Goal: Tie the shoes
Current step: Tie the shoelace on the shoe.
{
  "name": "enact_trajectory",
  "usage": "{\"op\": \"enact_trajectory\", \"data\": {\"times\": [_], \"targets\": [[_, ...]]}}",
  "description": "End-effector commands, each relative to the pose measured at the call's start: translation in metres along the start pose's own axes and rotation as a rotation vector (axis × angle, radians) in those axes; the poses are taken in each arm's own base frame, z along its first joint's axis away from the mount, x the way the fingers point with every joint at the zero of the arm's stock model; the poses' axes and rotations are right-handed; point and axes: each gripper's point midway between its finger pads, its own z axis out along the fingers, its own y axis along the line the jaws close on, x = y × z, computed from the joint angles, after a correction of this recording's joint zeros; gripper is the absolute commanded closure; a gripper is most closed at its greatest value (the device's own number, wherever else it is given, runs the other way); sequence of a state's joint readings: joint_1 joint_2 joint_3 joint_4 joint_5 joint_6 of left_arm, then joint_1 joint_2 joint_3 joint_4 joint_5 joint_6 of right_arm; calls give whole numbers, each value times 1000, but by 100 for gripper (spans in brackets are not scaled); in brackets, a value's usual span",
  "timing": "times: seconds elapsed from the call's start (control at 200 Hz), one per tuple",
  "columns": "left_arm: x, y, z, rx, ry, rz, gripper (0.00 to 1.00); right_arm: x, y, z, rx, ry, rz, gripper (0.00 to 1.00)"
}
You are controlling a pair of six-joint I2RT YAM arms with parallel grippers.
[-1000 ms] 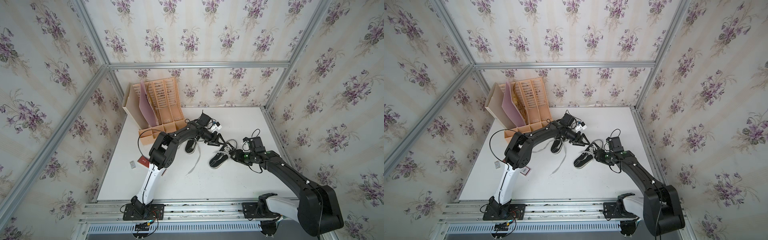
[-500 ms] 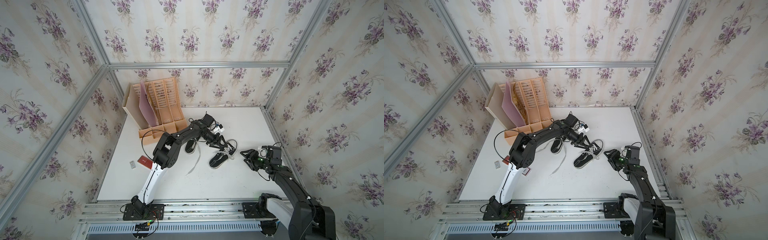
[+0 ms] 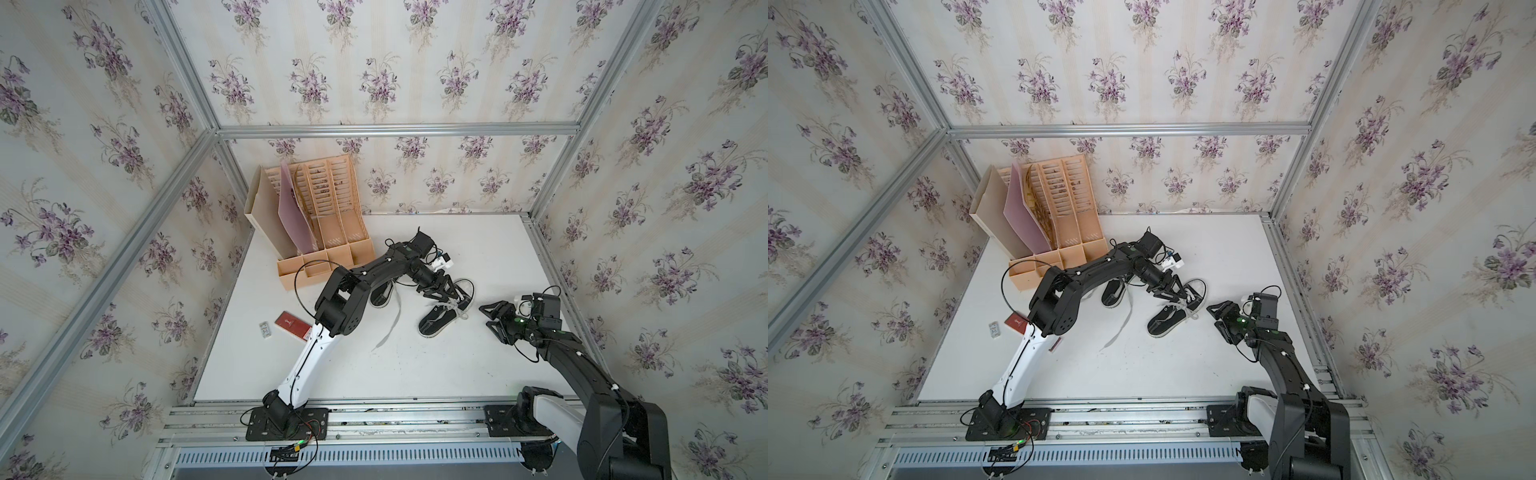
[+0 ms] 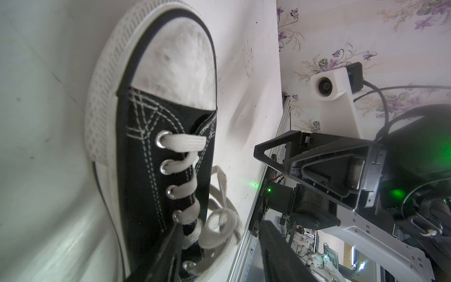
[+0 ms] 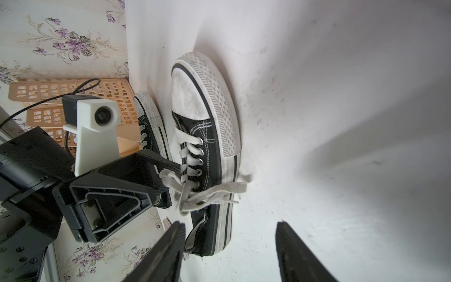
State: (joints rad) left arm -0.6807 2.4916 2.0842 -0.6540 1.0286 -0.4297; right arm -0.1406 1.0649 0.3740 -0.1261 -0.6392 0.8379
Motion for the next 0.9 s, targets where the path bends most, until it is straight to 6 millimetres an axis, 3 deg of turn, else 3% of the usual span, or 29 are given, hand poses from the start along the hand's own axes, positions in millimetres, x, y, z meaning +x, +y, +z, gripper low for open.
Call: {"op": "enact_trajectory", "data": {"times": [0.0, 0.31, 0.629, 0.894], "targets": [[-2, 0, 2, 6, -2, 1, 52, 0, 3, 3, -22, 12, -6, 36], [-8, 1, 2, 1, -20, 3, 65, 3, -3, 18, -44, 44, 25, 34], [-8, 4, -2, -13, -27, 3, 87, 9, -1, 38, -39, 61, 63, 31], [-8, 18, -10, -47, -47, -32, 94, 14, -5, 48, -26, 73, 85, 29]]}}
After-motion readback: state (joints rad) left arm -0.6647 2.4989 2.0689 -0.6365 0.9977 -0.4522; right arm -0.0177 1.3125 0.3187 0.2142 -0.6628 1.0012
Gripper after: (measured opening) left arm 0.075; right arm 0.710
